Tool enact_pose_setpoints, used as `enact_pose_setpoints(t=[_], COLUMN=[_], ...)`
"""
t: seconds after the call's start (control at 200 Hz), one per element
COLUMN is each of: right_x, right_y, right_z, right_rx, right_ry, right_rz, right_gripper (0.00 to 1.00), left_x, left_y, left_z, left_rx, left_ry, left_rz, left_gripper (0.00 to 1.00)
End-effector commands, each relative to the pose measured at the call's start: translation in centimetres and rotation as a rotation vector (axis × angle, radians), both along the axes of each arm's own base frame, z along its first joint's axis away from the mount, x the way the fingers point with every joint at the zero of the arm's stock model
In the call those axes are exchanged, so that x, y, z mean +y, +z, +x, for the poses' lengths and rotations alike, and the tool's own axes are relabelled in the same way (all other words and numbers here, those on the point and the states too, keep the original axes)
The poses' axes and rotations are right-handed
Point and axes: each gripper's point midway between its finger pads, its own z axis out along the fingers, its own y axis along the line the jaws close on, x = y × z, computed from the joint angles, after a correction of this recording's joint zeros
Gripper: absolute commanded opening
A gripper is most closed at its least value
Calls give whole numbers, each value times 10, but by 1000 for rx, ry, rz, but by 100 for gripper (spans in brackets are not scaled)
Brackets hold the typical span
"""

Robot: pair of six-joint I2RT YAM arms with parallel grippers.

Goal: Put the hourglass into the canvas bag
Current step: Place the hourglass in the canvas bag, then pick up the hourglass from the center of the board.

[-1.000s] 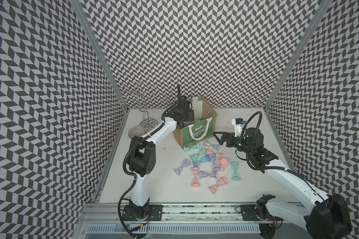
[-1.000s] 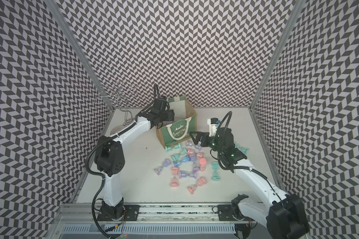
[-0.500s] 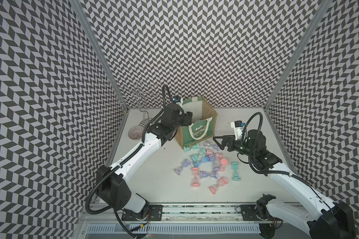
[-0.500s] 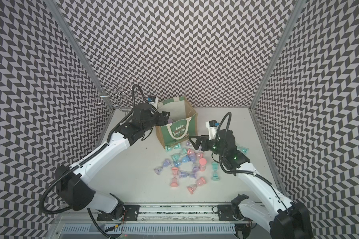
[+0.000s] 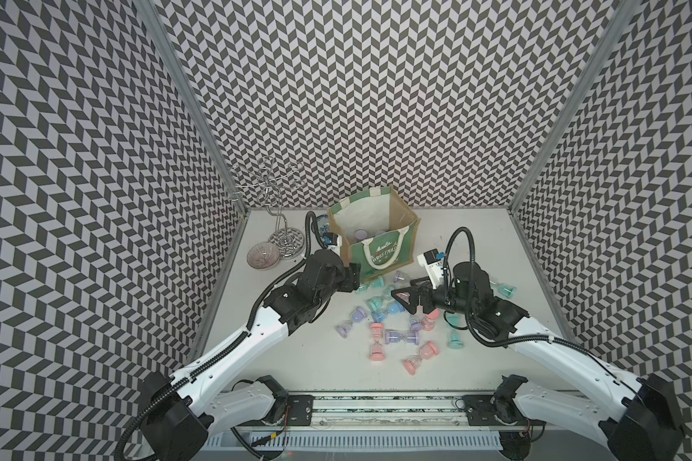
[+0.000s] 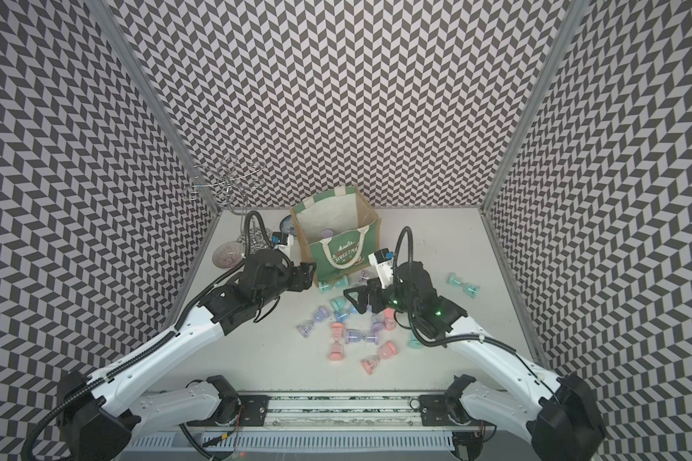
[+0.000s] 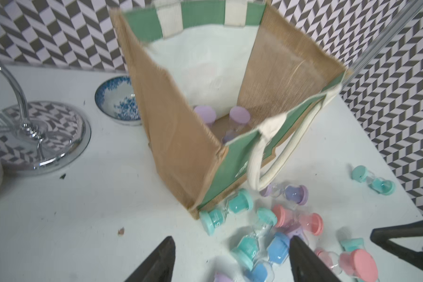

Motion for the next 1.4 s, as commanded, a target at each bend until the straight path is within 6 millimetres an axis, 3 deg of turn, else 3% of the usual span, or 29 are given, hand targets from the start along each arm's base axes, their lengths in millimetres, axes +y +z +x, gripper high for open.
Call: enact_pose_setpoints(t=[0.0, 0.265, 0.401, 0.786, 1.036, 1.392], right_x=[8, 22, 28, 40, 42, 40], right_y=[-4, -16, -12, -34, -41, -41], right_z=[-4, -12, -17, -29, -28, -26], right_rx=[-39, -49, -57, -3, 11, -1], right_ry=[25, 65, 99, 158, 155, 143], right_rz=[-22, -62, -42, -43, -45, -57], right_gripper=[99, 99, 99, 99, 99, 99], left_x=[7, 4, 3, -2, 5, 2], left_y=[-23, -77, -102, -156, -179, -193], left_z=[-22, -54, -68, -89, -88, -86], left_rx=[66, 218, 289, 430, 448, 461], left_ry=[20, -9, -26, -44, -8, -10], left_rz=[-3, 3, 5, 117, 166, 179], left_gripper=[75, 75, 76, 77, 77, 72])
